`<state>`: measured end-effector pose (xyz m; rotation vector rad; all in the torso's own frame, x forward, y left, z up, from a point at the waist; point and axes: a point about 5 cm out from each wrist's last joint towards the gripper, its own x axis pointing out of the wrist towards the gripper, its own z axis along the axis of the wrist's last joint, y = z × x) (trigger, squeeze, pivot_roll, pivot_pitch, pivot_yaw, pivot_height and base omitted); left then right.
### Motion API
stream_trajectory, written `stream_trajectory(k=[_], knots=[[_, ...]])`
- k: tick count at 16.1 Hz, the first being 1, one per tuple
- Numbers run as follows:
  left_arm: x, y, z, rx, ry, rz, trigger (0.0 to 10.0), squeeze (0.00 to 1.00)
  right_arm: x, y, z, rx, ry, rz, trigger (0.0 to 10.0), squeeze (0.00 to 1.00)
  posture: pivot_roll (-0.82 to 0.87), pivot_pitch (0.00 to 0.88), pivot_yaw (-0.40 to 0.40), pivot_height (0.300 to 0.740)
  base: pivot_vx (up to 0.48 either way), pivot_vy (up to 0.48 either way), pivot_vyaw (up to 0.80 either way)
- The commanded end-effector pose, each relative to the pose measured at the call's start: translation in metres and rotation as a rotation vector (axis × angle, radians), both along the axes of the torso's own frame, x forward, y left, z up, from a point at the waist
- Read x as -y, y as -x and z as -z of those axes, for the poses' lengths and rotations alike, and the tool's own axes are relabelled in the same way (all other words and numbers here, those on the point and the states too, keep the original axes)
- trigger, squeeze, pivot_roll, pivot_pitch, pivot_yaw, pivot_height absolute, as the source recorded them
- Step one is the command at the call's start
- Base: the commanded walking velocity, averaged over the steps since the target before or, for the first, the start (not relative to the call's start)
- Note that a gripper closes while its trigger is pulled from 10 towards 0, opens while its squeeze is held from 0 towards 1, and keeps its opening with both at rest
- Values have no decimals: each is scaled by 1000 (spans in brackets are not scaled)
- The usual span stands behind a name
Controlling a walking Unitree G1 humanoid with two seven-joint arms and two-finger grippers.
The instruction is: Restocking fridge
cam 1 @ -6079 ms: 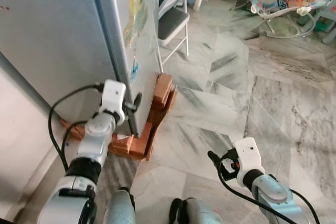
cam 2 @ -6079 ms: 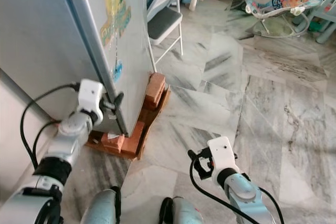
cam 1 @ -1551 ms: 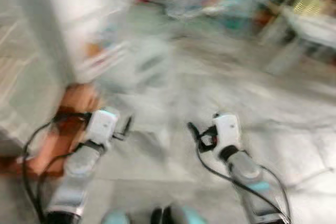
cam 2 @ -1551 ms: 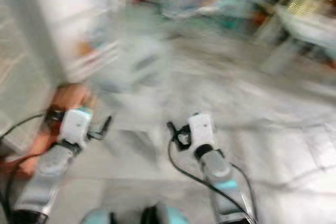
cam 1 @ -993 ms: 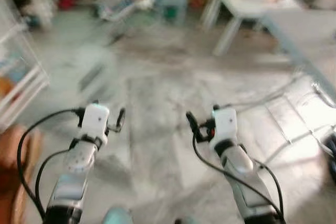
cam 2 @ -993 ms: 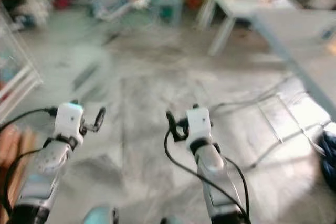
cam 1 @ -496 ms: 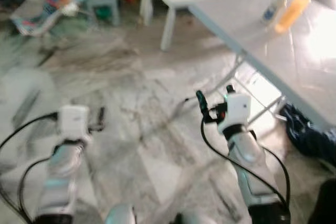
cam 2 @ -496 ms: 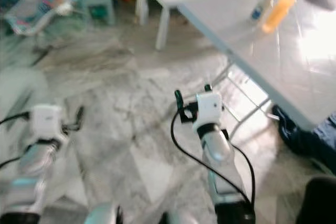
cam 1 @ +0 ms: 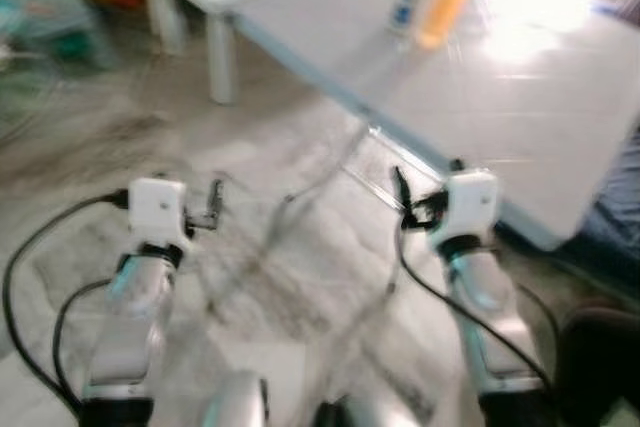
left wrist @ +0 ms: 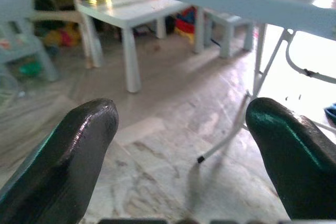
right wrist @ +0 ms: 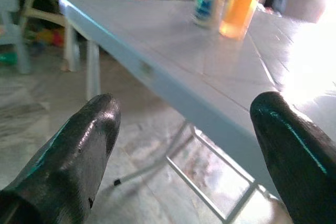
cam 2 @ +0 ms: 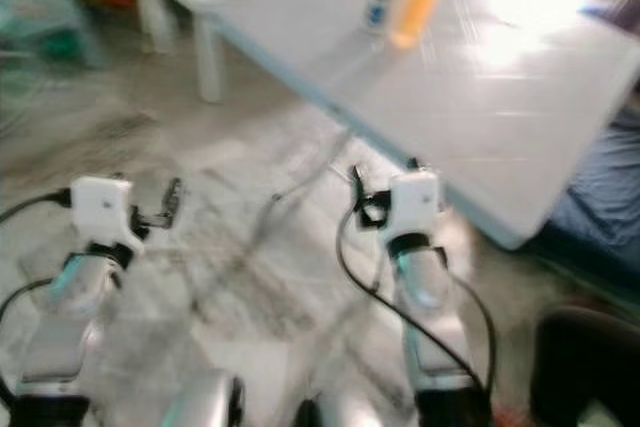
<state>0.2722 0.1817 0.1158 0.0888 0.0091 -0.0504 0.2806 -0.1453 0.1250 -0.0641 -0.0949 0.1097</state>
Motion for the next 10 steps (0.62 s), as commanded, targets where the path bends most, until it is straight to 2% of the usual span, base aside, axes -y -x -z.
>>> stream_trajectory(k=[1, 6, 8, 9, 10], knots=[[7, -2, -4, 17, 6, 9, 10000, 0, 12, 0, -6, 20, 9, 40, 10000, 0, 54, 162, -53, 740, 428, 0, -800], [11, -8, -7, 57, -19, -10, 10000, 0, 8, 3, -4, 25, -6, 41, 10000, 0, 71, 142, -76, 740, 306, 366, -800], [17, -11, -11, 60, -8, -7, 10000, 0, 5, 4, -11, 50, -13, 17, 10000, 0, 78, 174, -64, 740, 287, 384, -738], [20, -12, -13, 69, -28, 21, 10000, 0, 1, 5, -14, 61, 1, -10, 10000, 0, 68, 187, -61, 740, 289, 382, -481], [16, -14, -15, 83, -12, 0, 10000, 0, 2, 5, -14, 65, -9, 2, 10000, 0, 52, 186, -63, 740, 266, 401, 0]])
